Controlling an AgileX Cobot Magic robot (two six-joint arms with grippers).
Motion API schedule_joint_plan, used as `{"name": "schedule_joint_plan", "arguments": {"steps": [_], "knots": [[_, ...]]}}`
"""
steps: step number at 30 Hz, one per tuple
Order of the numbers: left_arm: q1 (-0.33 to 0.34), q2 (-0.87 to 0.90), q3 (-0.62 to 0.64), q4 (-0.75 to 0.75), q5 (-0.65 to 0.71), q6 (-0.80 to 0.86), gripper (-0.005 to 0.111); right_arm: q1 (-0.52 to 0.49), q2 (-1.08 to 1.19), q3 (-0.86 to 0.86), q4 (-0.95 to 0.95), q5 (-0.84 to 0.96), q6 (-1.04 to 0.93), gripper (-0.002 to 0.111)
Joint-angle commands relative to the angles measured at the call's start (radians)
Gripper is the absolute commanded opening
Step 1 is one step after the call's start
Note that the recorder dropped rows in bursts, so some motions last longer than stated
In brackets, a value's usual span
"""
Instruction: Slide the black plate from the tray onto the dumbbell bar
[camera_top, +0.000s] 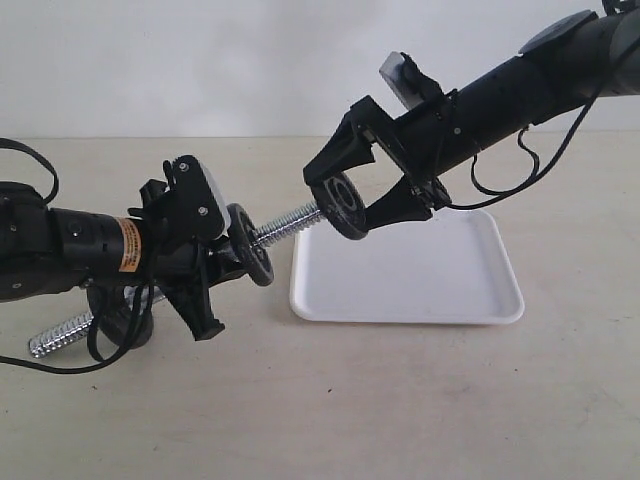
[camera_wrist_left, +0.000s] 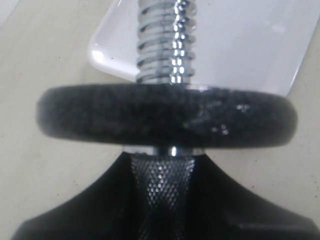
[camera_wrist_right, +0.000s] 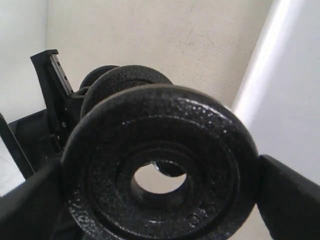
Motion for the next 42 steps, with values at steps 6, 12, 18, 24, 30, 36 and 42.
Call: {"name": "schedule_joint_plan", "arguments": {"steps": [6,12,18,24,30,36,42], "knots": [[-0.003,-0.031,-0.026,0.022,-0.572,-0.031,0.004,0.003,-0.023,-0.009,0.042,0.034,-0.016,0.000],[-0.003,-0.033,-0.026,0.046,-0.613,-0.049,0.004,0.003,-0.023,-0.009,0.042,0.034,-0.016,0.000],[-0.003,-0.048,-0.026,0.046,-0.613,-0.049,0.004,-0.017,-0.027,-0.009,0.044,0.034,-0.016,0.000],[-0.003,-0.049,-0.026,0.046,-0.633,-0.049,0.004,-0.036,-0.039,-0.009,0.044,0.034,-0.016,0.000],[-0.003,-0.049,-0.026,0.046,-0.661,-0.049,0.004,-0.036,-0.038,-0.009,0.051,0.034,-0.018,0.000],[-0.003,-0.056,-0.026,0.048,-0.733,-0.057,0.004,-0.033,-0.038,-0.009,0.051,0.034,-0.018,0.000],[-0.003,-0.063,-0.026,0.055,-0.762,-0.069,0.004,-0.033,-0.038,-0.009,0.051,0.034,-0.018,0.000]]}}
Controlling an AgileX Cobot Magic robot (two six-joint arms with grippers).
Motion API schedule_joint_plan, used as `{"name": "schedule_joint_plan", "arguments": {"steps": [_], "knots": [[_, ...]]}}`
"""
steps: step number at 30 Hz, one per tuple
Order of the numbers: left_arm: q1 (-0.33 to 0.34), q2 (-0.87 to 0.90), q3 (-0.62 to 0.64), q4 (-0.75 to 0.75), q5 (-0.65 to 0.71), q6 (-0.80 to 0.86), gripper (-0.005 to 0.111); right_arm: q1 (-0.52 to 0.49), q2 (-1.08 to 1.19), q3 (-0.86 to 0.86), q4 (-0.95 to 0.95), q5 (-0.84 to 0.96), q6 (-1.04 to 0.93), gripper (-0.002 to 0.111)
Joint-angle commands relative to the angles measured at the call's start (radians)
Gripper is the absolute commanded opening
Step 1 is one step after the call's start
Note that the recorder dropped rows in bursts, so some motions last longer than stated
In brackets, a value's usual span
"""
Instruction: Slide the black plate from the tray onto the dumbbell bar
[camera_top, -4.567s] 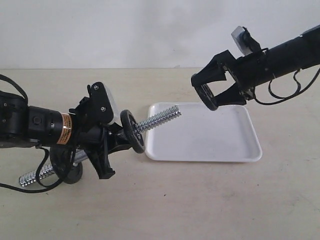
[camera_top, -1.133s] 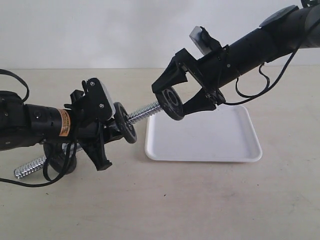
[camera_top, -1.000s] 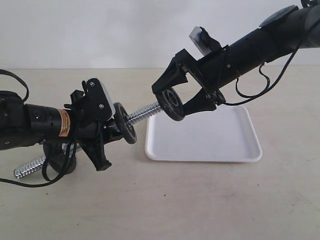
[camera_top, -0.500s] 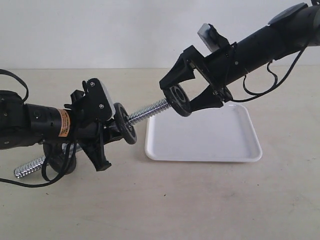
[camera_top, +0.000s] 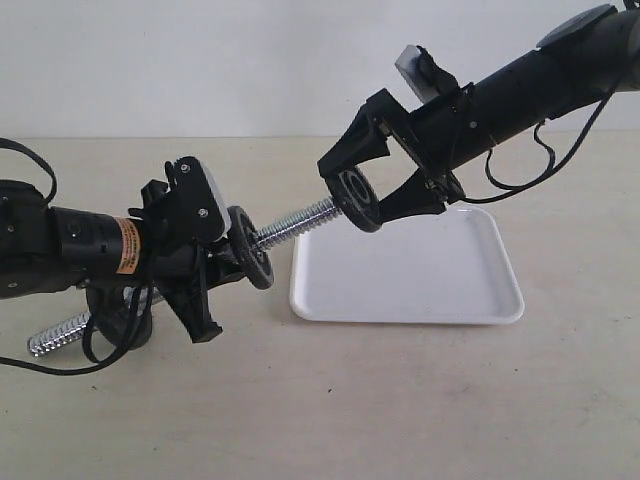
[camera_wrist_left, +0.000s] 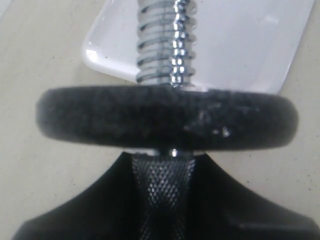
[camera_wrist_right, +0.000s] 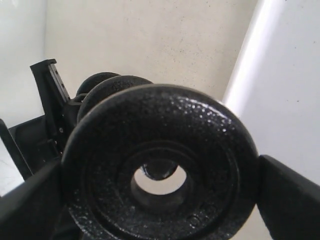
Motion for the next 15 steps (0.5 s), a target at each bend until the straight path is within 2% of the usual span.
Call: {"name": "schedule_joint_plan", "arguments": {"steps": [1,5,15], "knots": [[-0.003,-0.057,-0.026,-0.001,-0.776,-0.023,0.004,0.000,-0.028,-0.009,0.058,0.031,-0.012,0.000],[-0.003,-0.057,-0.026,0.000,-0.766,-0.023,0.004,-0.002,-0.028,-0.009,0.053,0.031,-0.012,0.000],[-0.003,-0.057,-0.026,-0.139,-0.448,-0.052,0.004,-0.002,-0.028,-0.009,0.024,0.031,-0.099,0.000]]}}
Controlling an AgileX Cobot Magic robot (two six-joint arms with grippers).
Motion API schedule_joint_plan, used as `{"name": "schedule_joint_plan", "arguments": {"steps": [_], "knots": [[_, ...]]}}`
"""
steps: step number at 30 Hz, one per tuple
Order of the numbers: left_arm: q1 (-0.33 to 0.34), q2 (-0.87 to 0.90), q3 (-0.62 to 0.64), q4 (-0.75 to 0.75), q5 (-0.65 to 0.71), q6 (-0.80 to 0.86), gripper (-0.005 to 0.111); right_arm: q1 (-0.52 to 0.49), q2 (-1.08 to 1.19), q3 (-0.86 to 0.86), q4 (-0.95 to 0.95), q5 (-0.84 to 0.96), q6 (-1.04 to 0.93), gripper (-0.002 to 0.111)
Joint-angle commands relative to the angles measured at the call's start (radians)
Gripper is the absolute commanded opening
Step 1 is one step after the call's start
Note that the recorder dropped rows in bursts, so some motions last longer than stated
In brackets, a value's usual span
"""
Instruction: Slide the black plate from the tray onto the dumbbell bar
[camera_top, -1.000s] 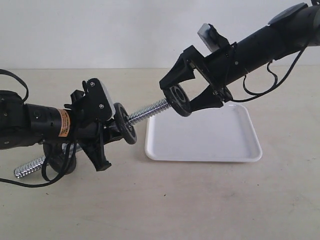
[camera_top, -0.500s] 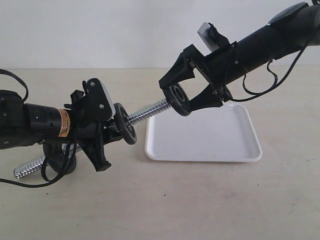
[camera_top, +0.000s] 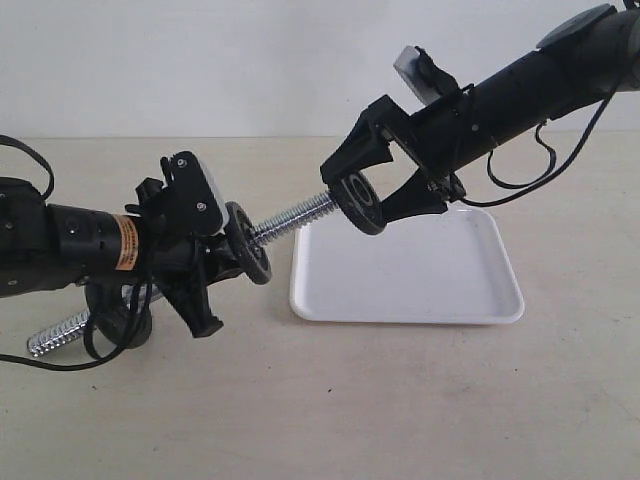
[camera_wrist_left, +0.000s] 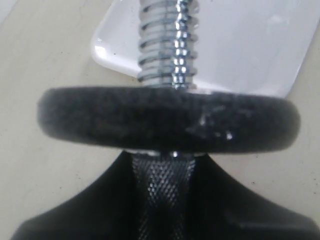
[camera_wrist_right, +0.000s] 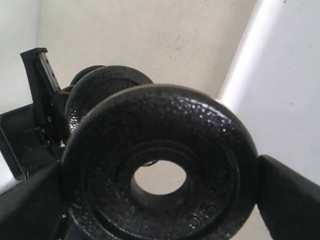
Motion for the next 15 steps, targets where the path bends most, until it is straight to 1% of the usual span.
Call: {"name": "schedule_joint_plan", "arguments": {"steps": [1,3,7,15], "knots": [[-0.003,-0.050,-0.026,-0.128,-0.433,-0.050,0.004,-0.002,-0.028,-0.009,0.038,0.031,-0.062,0.000],[-0.003,-0.050,-0.026,-0.174,-0.400,-0.069,0.004,-0.002,-0.028,-0.009,0.036,0.031,-0.090,0.000],[-0.003,-0.050,-0.026,-0.212,-0.343,-0.076,0.004,-0.002,-0.028,-0.009,0.025,0.031,-0.138,0.000],[-0.003,-0.050,-0.026,-0.380,-0.163,-0.043,0.004,-0.002,-0.028,-0.009,-0.003,0.031,-0.208,0.000]]}}
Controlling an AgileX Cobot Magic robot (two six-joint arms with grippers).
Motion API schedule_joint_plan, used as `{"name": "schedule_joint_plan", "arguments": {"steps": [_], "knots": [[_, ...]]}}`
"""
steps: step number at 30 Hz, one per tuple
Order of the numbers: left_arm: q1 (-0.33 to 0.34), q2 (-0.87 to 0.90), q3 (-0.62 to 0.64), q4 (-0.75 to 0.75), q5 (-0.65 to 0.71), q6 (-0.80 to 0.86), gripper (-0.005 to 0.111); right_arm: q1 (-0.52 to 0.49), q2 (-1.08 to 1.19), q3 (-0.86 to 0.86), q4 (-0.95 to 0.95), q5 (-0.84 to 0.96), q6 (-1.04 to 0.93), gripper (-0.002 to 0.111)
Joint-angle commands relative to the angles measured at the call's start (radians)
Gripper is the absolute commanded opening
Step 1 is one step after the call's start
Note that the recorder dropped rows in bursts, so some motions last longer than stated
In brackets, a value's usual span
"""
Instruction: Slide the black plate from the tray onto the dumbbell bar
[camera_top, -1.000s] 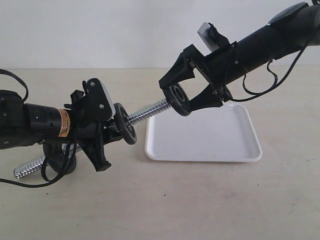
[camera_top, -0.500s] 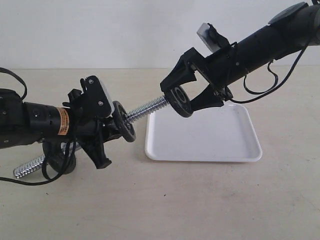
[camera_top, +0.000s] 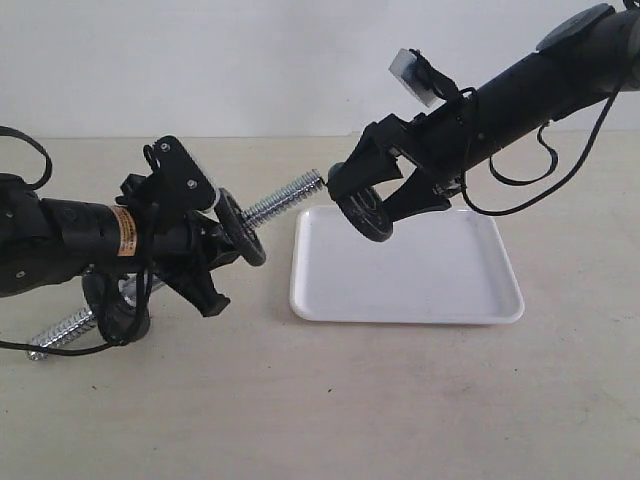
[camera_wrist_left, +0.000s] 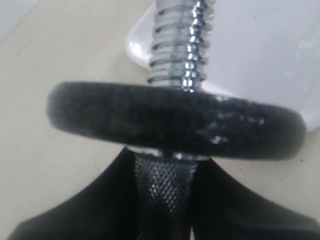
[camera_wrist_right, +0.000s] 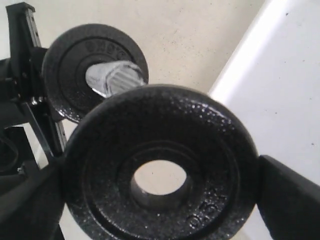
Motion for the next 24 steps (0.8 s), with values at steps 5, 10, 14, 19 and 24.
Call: {"name": "schedule_joint_plan", "arguments": {"steps": [5,10,14,19,24], "knots": [[-0.003,-0.048,-0.020,-0.322,-0.091,0.012,0.004,-0.002,-0.028,-0.009,0.045,0.027,-0.067,0.000],[-0.003,-0.048,-0.020,-0.331,-0.069,0.043,0.004,-0.002,-0.028,-0.009,0.045,0.027,-0.082,0.000],[-0.003,-0.048,-0.020,-0.391,-0.056,0.018,0.004,-0.002,-0.028,-0.009,0.045,0.027,-0.082,0.000],[-0.003,-0.048,-0.020,-0.489,-0.014,0.018,0.004,-0.002,-0.028,-0.009,0.045,0.027,-0.082,0.000],[-0.003,-0.048,-0.020,-0.580,0.005,0.018,0.004,-0.002,-0.028,-0.009,0.045,0.027,-0.086,0.000]]}}
